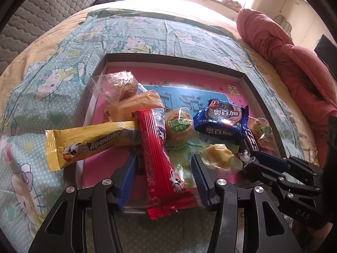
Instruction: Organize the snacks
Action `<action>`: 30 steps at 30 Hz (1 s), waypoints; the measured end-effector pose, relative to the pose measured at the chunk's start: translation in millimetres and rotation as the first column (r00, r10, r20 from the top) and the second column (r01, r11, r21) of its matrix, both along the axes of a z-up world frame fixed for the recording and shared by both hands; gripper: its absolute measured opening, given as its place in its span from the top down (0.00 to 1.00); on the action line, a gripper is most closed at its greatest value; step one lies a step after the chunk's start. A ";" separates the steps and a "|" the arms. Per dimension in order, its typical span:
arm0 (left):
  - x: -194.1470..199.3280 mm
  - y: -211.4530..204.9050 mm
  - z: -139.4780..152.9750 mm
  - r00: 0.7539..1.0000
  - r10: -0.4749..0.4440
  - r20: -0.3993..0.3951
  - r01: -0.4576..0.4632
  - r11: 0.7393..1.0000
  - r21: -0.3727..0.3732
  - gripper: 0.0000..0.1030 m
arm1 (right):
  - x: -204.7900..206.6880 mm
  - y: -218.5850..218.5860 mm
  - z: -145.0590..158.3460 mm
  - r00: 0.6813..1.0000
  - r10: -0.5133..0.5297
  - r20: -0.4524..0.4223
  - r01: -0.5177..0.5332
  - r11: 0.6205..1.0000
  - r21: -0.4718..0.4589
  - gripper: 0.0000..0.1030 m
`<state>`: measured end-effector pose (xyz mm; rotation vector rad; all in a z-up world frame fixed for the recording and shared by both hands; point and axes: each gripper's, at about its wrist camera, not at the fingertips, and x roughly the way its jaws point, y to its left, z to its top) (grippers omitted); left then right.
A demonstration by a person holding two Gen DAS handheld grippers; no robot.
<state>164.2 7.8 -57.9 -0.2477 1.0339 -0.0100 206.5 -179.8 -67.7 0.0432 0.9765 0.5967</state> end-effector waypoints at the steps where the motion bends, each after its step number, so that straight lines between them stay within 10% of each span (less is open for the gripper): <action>1: -0.7 -0.2 0.8 1.000 0.000 0.000 0.000 1.000 -0.001 0.46 | -0.1 -0.5 0.4 1.000 -0.004 0.002 0.004 1.000 -0.001 0.66; 30: -21.2 -20.5 40.9 0.997 -0.040 0.059 0.035 0.997 0.070 0.28 | -2.6 -16.7 18.3 0.997 -0.061 0.056 0.060 0.998 0.024 0.58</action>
